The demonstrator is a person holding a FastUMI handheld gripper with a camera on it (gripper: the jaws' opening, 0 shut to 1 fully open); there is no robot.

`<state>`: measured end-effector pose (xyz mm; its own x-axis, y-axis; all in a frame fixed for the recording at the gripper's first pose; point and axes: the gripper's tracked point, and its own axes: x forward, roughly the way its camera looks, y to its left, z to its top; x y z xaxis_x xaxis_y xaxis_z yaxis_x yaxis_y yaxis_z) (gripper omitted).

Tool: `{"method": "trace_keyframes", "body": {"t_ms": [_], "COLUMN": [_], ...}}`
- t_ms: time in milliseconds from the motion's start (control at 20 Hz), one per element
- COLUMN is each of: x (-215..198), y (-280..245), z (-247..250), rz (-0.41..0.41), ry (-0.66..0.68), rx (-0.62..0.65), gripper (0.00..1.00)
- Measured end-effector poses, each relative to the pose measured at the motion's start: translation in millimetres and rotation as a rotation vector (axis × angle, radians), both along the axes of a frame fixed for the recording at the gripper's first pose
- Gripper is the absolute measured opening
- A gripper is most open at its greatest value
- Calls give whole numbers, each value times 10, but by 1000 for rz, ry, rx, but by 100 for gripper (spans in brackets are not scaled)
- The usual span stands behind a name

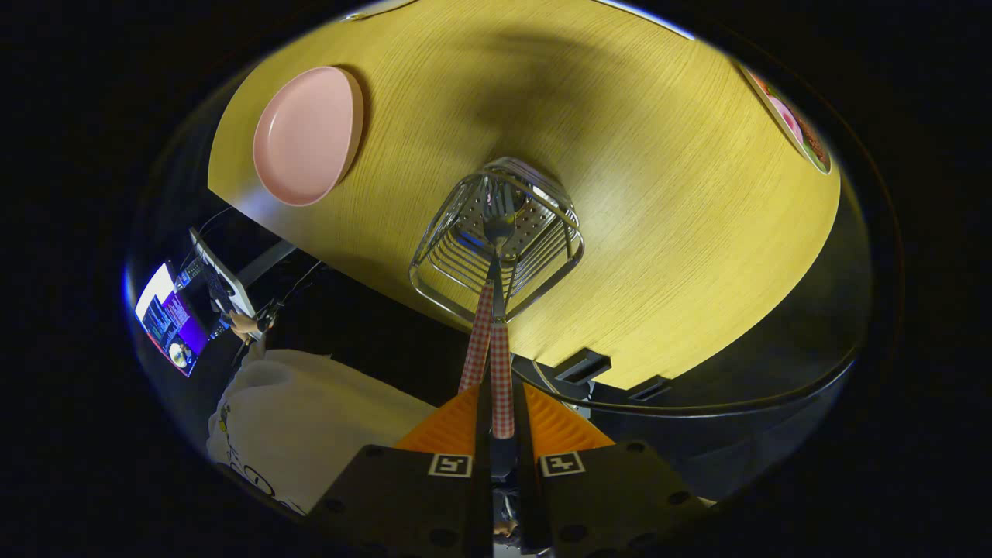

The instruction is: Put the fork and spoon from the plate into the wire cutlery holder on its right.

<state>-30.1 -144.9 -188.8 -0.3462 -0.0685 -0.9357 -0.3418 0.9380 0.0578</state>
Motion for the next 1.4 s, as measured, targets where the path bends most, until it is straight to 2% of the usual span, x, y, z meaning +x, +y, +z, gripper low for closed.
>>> {"method": "trace_keyframes", "body": {"t_ms": [100,150,250,400,450,550,600,950,1400], "x": [82,108,119,117,110,133,137,204,106], "y": [102,166,187,131,159,135,140,105,274], "z": [37,55,100,199,219,320,377,844,1605], "rz": [-36,-54,-71,-78,-88,-108,-124,-294,-444], "ry": [-40,-57,-88,-154,-186,-262,-298,-652,-1189], "rx": [41,64,99,135,155,190,210,304,320], "gripper": [28,38,39,56,64,95,99,99,100]}}
